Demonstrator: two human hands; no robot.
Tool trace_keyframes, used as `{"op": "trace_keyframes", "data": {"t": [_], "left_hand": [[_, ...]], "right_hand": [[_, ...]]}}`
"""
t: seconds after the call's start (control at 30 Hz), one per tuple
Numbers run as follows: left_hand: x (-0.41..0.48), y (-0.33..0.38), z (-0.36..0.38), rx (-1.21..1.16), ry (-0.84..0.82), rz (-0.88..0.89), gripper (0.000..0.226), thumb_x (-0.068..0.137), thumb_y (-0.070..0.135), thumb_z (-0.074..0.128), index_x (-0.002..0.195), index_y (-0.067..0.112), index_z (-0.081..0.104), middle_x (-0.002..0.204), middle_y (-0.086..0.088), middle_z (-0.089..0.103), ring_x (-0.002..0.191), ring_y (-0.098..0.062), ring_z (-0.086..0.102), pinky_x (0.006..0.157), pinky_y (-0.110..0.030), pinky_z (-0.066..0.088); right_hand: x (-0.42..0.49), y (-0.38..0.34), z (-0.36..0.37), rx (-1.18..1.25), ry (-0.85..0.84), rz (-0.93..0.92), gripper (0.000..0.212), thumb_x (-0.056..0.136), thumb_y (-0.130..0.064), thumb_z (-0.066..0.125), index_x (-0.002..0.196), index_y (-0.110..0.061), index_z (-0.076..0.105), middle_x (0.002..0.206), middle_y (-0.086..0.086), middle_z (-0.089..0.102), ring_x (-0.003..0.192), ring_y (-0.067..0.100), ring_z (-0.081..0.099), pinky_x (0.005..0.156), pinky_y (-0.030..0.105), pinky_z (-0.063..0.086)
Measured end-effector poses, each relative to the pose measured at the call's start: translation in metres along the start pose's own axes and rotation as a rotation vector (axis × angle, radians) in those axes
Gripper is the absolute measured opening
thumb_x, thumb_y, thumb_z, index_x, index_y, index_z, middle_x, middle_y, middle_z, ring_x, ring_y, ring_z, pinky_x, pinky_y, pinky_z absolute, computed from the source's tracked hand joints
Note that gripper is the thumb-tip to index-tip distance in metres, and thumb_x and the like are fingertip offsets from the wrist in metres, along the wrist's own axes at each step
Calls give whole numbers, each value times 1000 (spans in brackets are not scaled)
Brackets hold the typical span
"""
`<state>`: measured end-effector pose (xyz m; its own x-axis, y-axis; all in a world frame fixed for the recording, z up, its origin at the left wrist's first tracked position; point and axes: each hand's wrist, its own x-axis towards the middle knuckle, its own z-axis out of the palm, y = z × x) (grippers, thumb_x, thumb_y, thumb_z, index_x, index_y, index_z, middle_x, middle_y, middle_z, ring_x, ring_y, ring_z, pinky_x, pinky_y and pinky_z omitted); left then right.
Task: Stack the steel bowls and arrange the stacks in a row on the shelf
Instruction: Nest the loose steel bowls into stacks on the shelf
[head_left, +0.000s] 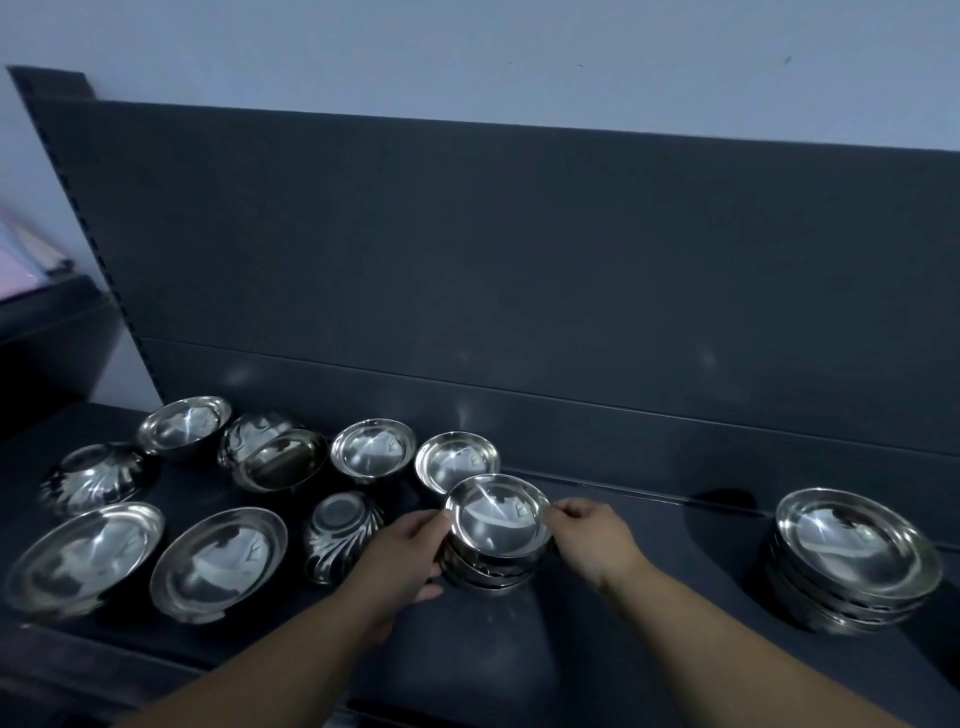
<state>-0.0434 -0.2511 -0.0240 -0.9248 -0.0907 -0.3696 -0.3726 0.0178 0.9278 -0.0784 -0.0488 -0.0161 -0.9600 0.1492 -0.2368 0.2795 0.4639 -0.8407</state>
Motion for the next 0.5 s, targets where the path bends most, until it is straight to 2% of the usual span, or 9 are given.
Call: {"op": "trace_keyframes", "data": {"t": [0.1, 0.23, 0.37, 0.43, 0.5], "left_hand": [[1, 0, 0, -7, 27, 21, 12, 92, 44, 56, 96, 34, 61, 102, 5, 67, 98, -21, 66, 82, -36, 57], [-2, 1, -3, -9, 116, 67, 13, 95, 38, 55, 95, 28, 64, 94, 4, 68, 86, -13, 65, 69, -27, 55], [-4, -3, -15, 256, 209, 178, 29, 92, 45, 56, 117, 31, 60, 109, 12, 65, 98, -5, 58, 79, -16, 41], [-5, -4, -20, 284, 214, 183, 40, 90, 47, 57, 127, 30, 56, 115, 12, 64, 106, -6, 57, 85, -19, 39], [-6, -7, -23, 301, 202, 173, 42, 89, 46, 60, 128, 31, 55, 114, 15, 64, 108, -4, 58, 92, -22, 41]], "right_hand": [[2, -2, 3, 54, -40, 19, 27, 87, -39, 62, 76, -16, 71, 77, 3, 74, 77, 23, 72, 76, 38, 61], [3, -10, 7, 120, -159, 45, 38, 91, -46, 57, 84, -10, 69, 69, 6, 70, 62, 22, 66, 58, 30, 57], [12, -19, 14, 114, -284, 71, 42, 92, -52, 52, 87, -13, 66, 64, 3, 67, 57, 19, 63, 55, 28, 54], [21, -23, 17, 64, -282, 65, 43, 92, -54, 51, 83, -15, 66, 62, 1, 67, 55, 18, 62, 55, 28, 54], [35, -26, 21, 19, -234, 43, 42, 91, -52, 54, 77, -15, 66, 63, 3, 67, 56, 19, 62, 62, 35, 59]]}}
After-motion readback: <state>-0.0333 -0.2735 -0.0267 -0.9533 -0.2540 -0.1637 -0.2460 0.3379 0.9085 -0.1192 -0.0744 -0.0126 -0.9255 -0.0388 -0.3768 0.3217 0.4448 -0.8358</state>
